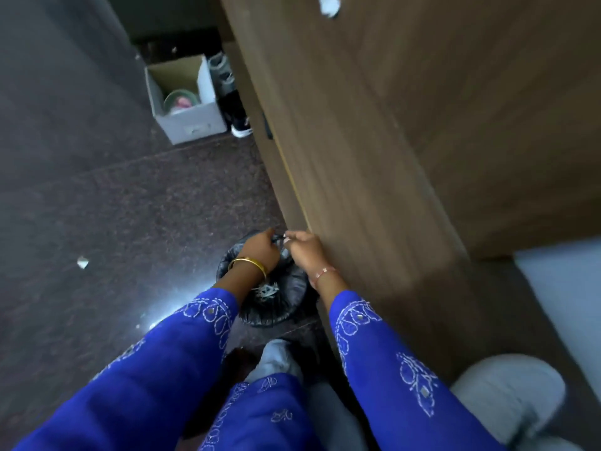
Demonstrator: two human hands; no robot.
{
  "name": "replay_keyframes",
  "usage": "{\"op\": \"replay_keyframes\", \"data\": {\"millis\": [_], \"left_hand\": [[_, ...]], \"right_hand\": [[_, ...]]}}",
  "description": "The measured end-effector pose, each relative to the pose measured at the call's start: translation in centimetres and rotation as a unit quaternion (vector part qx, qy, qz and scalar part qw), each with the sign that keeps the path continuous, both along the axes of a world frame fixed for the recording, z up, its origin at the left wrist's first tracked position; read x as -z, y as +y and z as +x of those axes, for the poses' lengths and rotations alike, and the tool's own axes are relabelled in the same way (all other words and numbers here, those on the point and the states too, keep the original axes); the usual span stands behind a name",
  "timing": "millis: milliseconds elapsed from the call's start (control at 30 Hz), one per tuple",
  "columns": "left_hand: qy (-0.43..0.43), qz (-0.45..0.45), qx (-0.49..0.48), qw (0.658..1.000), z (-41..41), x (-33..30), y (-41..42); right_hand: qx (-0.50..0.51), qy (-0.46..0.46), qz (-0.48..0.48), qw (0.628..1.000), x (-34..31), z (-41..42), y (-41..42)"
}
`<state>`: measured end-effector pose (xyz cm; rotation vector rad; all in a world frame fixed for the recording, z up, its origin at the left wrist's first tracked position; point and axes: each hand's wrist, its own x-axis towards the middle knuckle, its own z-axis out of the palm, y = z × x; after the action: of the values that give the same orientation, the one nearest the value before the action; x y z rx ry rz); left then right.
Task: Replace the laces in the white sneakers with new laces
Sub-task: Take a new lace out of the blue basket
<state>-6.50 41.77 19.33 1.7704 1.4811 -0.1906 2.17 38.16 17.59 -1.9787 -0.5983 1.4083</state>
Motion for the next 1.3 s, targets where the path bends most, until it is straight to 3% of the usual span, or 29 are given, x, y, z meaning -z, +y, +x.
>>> {"op": "replay_keyframes", "data": {"millis": [200,400,767,1100,1300], "left_hand": [[-0.018,0.025,0.129,0.991,4.6,-7.2,-2.3],[-0.058,0.044,0.277,0.958,11.3,-11.6,-7.1],[-0.105,0.014,0.517,0.850,18.2,-16.1,-20.4],[-0.056,0.011,0.622,0.781,18.6,-14.2,-31.2],[-0.007,0.010,0.610,0.792,16.4,-12.3,-34.7]], "right_hand": [[0.089,-0.060,0.025,0.994,-8.2,4.4,-3.9],[0.193,-0.102,0.009,0.976,-12.8,10.0,-9.7],[0.377,-0.183,-0.057,0.906,-18.0,15.4,-28.4],[0.464,-0.170,-0.108,0.863,-17.4,13.9,-43.3],[0.455,-0.118,-0.107,0.876,-15.1,13.0,-47.0]]}}
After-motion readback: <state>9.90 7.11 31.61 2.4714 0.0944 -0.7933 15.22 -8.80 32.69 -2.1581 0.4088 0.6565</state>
